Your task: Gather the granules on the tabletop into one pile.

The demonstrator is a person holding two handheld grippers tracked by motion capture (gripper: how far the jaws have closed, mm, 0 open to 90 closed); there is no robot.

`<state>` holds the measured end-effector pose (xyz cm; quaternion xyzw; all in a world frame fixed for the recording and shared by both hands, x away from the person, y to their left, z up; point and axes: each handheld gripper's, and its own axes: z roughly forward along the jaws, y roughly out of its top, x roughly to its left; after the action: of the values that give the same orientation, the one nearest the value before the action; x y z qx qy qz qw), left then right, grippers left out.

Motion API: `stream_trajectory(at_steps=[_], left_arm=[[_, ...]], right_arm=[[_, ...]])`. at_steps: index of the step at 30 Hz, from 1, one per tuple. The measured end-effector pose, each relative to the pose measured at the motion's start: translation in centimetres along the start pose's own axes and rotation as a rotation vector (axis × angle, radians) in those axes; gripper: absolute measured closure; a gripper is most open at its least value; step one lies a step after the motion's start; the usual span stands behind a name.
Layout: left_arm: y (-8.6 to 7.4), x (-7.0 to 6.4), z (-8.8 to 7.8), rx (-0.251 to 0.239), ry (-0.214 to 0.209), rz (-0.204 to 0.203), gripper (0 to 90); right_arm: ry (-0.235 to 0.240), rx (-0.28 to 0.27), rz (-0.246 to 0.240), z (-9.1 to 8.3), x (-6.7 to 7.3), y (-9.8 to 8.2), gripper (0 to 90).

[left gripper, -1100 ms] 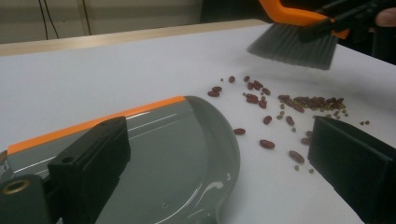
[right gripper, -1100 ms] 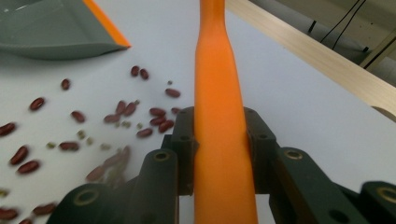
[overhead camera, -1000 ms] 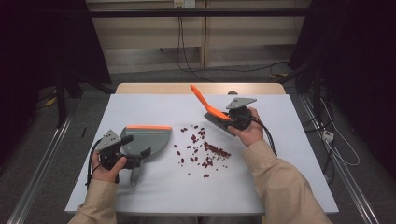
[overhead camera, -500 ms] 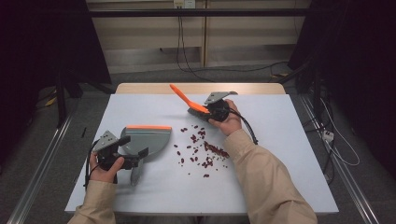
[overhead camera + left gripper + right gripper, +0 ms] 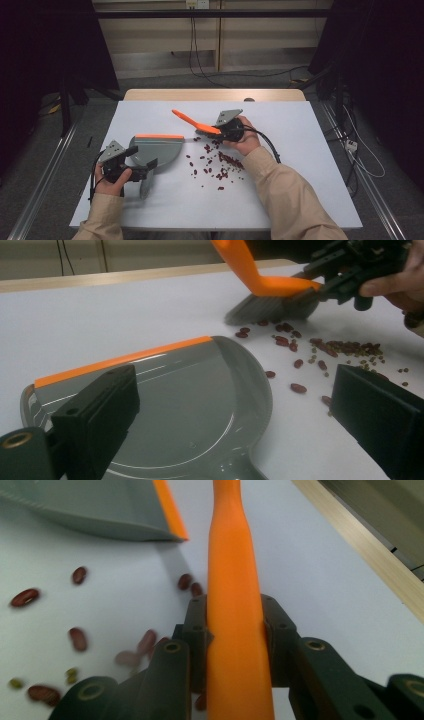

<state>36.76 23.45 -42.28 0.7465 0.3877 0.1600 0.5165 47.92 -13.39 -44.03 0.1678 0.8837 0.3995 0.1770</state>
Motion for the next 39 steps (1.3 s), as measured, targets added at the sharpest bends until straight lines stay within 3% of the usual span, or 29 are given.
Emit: stream_trajectory(at_steps=[9,18,22,25,28,34,39], left_arm=[[0.0,-0.1,0.0,0.001,0.001,0.002,5.6],[0.0,-0.2,-0.1,-0.008,0.003,-0.009,5.6],[0.1,-0.2,0.0,-0.009,0.002,-0.009,5.6],[0.1,-0.2,0.0,-0.009,0.000,-0.004,5.6],[0.1,-0.2,0.0,-0.006,0.001,-0.006,5.6],[0.1,0.0,-0.1,-0.010,0.002,-0.014,5.6],[0.0,0.2,-0.1,-0.008,-0.001,-0.015,5.6]], right_arm=[[0.081,0.018,-0.048,-1.9,2.2,-0.2,70.8],[0.110,0.014,-0.047,-3.5,4.2,-0.6,70.9],[0.087,-0.016,-0.050,-4.2,4.5,-0.1,71.1],[0.064,-0.062,-0.021,-4.4,3.7,0.6,71.2],[0.034,-0.064,-0.009,-4.0,2.5,1.2,71.2],[-0.002,-0.081,0.054,-1.3,-0.1,1.5,71.1],[-0.010,-0.050,0.068,0.8,-1.0,1.3,71.1]])
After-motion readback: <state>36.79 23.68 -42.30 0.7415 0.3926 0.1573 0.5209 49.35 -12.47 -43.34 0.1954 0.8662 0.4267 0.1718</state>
